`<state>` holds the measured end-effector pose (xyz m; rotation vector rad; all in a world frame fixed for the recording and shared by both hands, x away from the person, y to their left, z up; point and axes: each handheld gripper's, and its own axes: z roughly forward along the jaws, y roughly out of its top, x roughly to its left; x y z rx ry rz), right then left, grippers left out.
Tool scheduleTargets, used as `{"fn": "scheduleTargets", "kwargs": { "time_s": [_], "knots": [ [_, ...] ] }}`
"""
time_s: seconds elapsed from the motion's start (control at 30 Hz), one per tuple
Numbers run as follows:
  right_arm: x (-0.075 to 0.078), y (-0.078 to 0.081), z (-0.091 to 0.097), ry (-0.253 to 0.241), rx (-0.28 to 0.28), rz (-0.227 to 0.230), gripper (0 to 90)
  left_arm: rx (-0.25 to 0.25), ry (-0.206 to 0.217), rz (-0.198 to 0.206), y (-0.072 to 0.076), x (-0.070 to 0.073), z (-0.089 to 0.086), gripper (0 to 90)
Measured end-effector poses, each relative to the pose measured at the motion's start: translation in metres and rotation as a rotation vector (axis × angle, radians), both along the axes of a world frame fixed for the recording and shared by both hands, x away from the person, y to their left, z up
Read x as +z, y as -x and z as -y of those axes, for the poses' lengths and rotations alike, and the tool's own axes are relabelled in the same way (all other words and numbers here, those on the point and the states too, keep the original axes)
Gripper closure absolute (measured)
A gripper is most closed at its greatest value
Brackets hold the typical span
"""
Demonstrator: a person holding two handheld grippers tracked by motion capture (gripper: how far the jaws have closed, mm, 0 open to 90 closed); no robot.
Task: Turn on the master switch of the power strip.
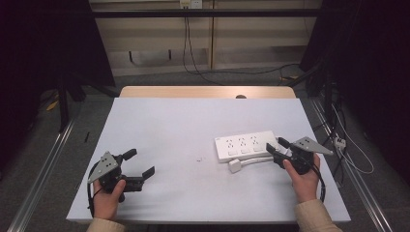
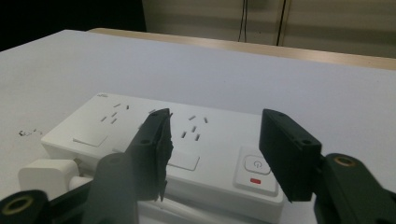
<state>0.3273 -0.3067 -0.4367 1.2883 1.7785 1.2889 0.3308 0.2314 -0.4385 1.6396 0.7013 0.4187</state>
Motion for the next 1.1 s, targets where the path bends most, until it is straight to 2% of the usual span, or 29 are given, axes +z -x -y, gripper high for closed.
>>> {"fn": "scheduleTargets", "kwargs": {
  "time_s": [0.43,0.87,1.1],
  "knots": [
    [-0.002,-0.006,0.001,0.005,0.005,-0.026,53.4,0.002,0.003,-0.002,0.0,0.0,-0.001,3.3],
    [-0.004,-0.011,0.001,0.006,0.002,-0.031,57.2,0.003,0.004,-0.002,-0.001,0.0,-0.001,3.3],
    [-0.005,-0.013,0.003,0.003,0.003,-0.036,62.6,0.003,0.007,-0.003,-0.001,0.0,0.0,3.3]
  ]
}}
